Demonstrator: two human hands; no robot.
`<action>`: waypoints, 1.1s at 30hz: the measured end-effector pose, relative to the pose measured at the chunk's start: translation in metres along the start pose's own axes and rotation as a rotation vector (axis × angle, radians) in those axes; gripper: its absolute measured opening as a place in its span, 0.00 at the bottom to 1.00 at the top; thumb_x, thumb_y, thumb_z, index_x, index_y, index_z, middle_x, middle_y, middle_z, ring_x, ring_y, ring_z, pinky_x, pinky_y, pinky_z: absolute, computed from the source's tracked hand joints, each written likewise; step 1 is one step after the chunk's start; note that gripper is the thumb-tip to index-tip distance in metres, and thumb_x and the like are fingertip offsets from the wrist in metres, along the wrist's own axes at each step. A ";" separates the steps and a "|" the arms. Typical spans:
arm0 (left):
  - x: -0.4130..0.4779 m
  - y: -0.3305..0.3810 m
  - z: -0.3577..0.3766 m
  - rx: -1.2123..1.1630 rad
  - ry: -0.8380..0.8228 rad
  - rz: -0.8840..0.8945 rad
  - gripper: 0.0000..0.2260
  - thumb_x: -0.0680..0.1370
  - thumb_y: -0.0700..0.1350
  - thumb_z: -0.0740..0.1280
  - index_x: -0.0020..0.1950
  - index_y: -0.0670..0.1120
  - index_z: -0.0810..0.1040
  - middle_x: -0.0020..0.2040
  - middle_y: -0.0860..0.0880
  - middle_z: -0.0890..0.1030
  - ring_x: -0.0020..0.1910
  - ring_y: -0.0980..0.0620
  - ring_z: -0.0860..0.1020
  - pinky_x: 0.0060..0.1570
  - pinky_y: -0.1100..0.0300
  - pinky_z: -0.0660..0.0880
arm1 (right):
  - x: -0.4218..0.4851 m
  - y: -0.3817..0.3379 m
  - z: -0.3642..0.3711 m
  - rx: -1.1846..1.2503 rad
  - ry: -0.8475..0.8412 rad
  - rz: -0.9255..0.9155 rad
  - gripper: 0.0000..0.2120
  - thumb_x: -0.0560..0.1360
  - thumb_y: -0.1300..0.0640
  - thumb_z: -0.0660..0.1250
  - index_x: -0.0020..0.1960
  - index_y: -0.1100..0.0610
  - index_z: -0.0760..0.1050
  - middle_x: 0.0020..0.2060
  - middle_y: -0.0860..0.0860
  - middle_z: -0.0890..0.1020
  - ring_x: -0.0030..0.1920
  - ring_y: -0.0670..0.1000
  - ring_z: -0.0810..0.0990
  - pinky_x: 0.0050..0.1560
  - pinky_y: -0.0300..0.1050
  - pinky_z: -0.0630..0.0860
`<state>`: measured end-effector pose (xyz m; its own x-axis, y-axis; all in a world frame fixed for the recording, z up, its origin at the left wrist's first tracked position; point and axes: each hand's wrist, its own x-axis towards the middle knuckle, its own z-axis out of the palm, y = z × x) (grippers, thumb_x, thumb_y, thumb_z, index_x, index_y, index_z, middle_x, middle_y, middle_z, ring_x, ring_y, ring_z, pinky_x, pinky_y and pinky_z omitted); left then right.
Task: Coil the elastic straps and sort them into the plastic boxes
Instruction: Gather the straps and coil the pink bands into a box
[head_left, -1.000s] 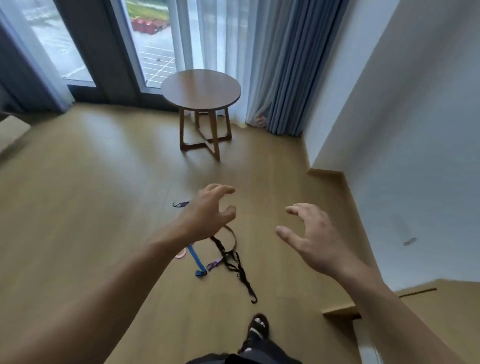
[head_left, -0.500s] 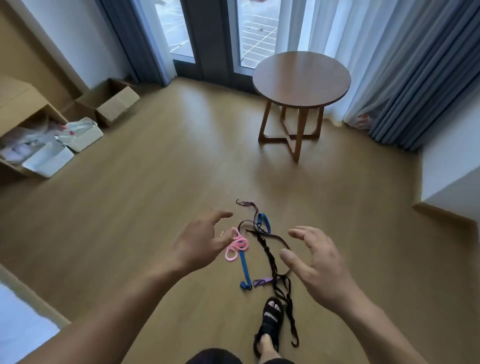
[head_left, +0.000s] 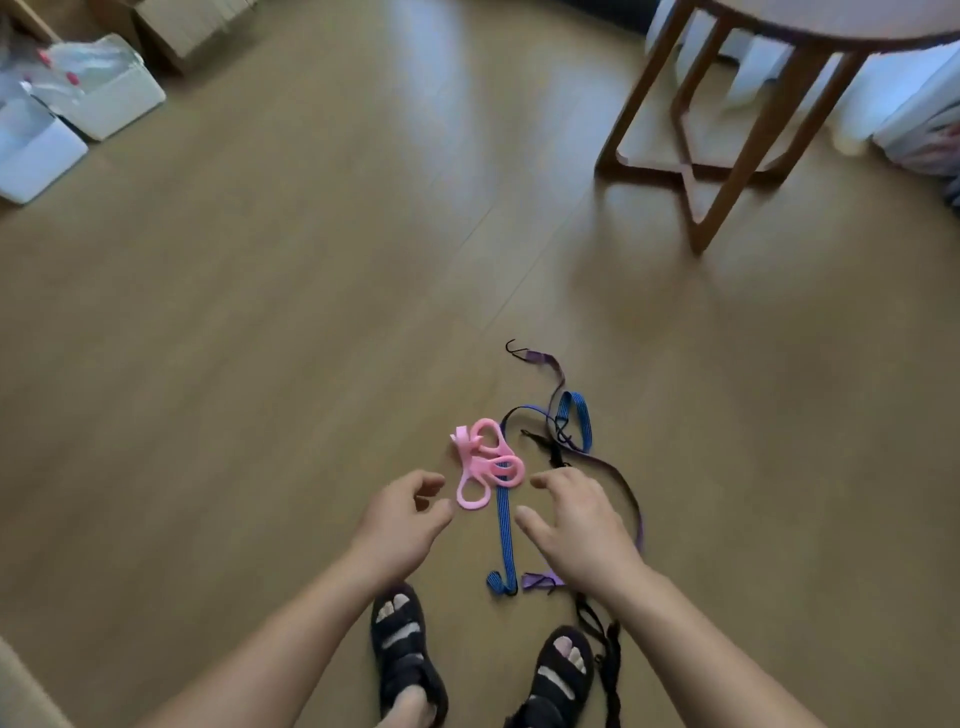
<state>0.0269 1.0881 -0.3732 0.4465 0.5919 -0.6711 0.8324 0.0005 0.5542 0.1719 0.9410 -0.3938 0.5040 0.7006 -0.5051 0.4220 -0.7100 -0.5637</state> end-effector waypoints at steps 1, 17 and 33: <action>0.032 -0.016 0.012 -0.038 0.003 -0.043 0.14 0.78 0.42 0.68 0.63 0.45 0.78 0.57 0.49 0.80 0.54 0.53 0.77 0.55 0.60 0.72 | 0.034 0.016 0.025 -0.032 -0.029 0.010 0.21 0.78 0.43 0.62 0.68 0.49 0.71 0.64 0.46 0.73 0.66 0.49 0.68 0.56 0.41 0.66; 0.290 -0.207 0.143 -0.360 -0.059 -0.333 0.05 0.79 0.42 0.63 0.48 0.48 0.78 0.42 0.49 0.78 0.41 0.50 0.75 0.39 0.57 0.70 | 0.303 0.181 0.304 -0.721 -0.083 -0.105 0.12 0.79 0.54 0.60 0.61 0.54 0.71 0.60 0.53 0.75 0.60 0.56 0.71 0.48 0.49 0.63; 0.279 -0.142 0.078 -1.197 -0.212 -0.414 0.08 0.78 0.39 0.61 0.53 0.38 0.77 0.34 0.45 0.79 0.30 0.51 0.77 0.31 0.59 0.77 | 0.202 0.120 0.243 0.052 -0.212 -0.366 0.19 0.81 0.44 0.52 0.47 0.49 0.80 0.38 0.46 0.76 0.44 0.48 0.71 0.51 0.47 0.70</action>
<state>0.0588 1.1906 -0.6778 0.3619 0.2348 -0.9022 0.1577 0.9384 0.3075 0.1414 1.0146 -0.7226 0.1597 0.9088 -0.3854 0.5031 -0.4108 -0.7603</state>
